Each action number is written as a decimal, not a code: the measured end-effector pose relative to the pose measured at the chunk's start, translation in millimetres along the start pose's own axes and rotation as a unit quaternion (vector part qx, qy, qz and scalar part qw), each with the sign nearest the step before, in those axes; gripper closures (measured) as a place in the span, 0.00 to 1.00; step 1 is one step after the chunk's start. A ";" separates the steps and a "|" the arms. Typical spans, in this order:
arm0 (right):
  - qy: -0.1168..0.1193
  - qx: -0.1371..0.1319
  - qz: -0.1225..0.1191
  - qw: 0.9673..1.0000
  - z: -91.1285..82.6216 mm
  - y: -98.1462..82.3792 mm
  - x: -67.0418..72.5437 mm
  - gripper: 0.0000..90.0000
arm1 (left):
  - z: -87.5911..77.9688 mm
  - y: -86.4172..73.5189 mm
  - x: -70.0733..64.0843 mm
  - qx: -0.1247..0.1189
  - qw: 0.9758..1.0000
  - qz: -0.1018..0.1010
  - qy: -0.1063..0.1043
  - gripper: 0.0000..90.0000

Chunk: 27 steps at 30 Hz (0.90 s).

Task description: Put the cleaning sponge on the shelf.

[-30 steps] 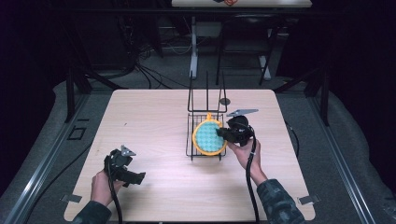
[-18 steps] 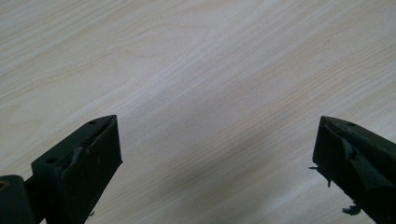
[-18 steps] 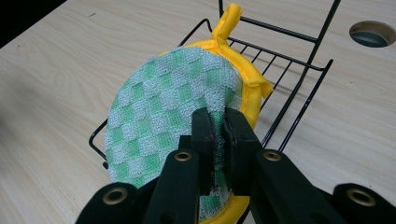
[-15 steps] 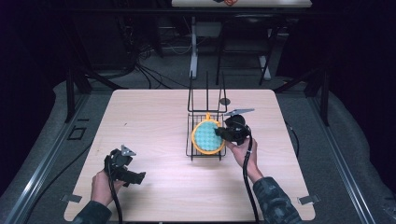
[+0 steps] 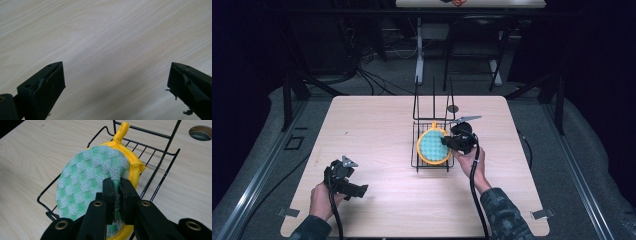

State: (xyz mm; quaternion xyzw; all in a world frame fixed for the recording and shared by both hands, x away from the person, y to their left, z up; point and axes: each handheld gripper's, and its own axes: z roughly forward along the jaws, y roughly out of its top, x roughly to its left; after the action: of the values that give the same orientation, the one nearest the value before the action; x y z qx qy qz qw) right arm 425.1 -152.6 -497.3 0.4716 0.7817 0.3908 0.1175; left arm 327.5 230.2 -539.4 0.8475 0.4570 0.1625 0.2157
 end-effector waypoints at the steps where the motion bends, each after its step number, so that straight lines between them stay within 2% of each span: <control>1: 0.000 0.001 0.000 1.000 1.4 -0.1 -0.2 0.93 | -0.1 0.1 0.2 0.000 1.000 0.000 0.000 0.01; 7: -0.005 0.011 0.004 1.000 9.6 0.4 -3.8 0.93 | 1.6 1.0 0.7 0.002 1.000 -0.004 -0.005 0.01; 13: -0.004 0.019 0.020 1.000 19.8 -2.0 -10.0 0.93 | 1.6 3.2 0.8 -0.001 1.000 -0.009 -0.005 0.02; 17: -0.005 0.023 0.033 0.999 24.3 -4.1 -12.4 0.93 | 2.4 4.2 -0.6 0.000 1.000 -0.003 -0.004 0.02; 22: -0.003 0.012 0.056 0.998 30.4 -6.6 -14.8 0.93 | 2.4 4.8 -2.3 0.002 1.000 0.000 -0.003 0.02; 27: -0.011 0.009 0.068 0.998 32.3 -6.1 -14.7 0.94 | 3.1 5.0 -1.5 0.001 1.000 -0.001 -0.003 0.02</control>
State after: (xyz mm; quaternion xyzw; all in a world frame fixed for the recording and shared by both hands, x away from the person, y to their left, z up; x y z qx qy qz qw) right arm 446.7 -150.1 -526.0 0.5291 0.7497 0.3858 0.0954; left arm 331.7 225.8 -539.6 0.8480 0.4570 0.1590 0.2163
